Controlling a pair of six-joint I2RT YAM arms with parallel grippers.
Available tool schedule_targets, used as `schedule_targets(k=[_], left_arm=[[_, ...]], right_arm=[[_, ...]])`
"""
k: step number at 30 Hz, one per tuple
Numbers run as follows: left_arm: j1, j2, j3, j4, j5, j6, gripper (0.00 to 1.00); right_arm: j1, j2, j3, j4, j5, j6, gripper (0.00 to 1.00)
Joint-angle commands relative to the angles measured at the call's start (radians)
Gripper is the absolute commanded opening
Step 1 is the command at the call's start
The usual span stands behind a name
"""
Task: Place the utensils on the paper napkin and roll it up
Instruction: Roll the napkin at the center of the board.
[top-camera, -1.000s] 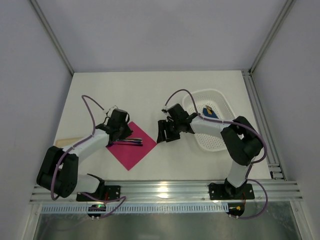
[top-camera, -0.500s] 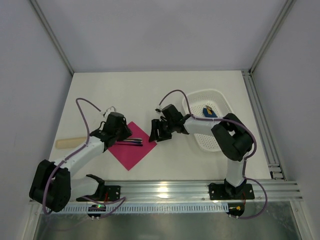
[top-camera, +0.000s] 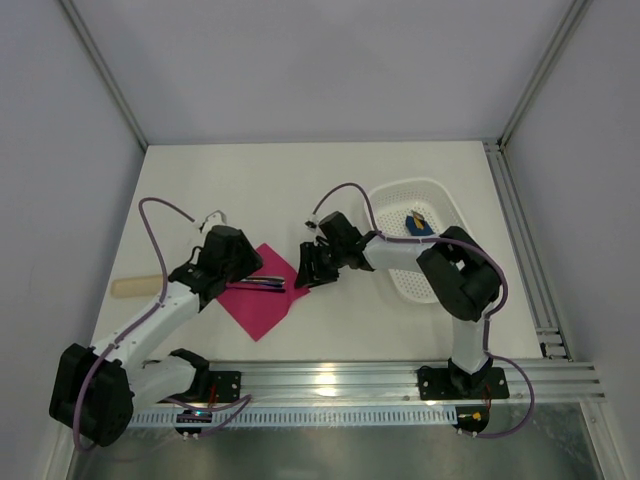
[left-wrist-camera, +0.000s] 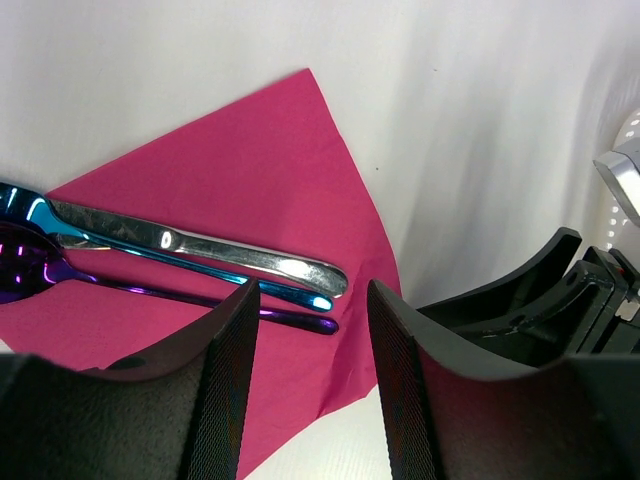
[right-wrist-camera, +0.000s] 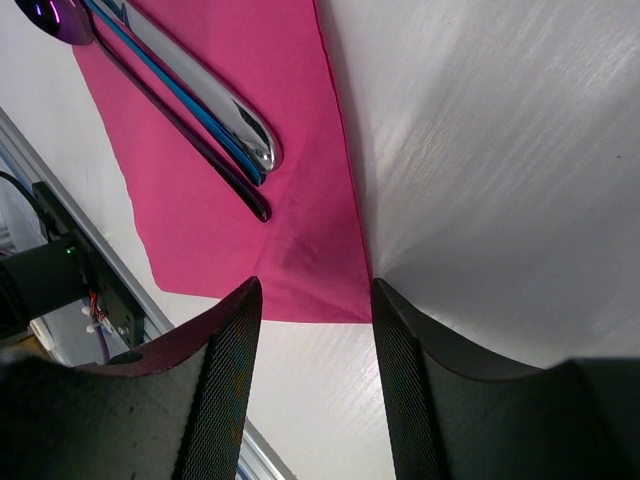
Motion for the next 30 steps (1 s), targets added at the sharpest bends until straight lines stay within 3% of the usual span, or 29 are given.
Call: schedule_targets(k=[1, 30], left_arm=[[-0.003, -0.03, 0.032, -0.017, -0.003, 0.026, 0.49], [-0.003, -0.013, 0.033, -0.011, 0.048, 0.025, 0.49]], right_arm=[[0.009, 0.007, 0.021, 0.045, -0.031, 0.006, 0.51], [0.009, 0.056, 0.117, 0.175, -0.16, 0.037, 0.5]])
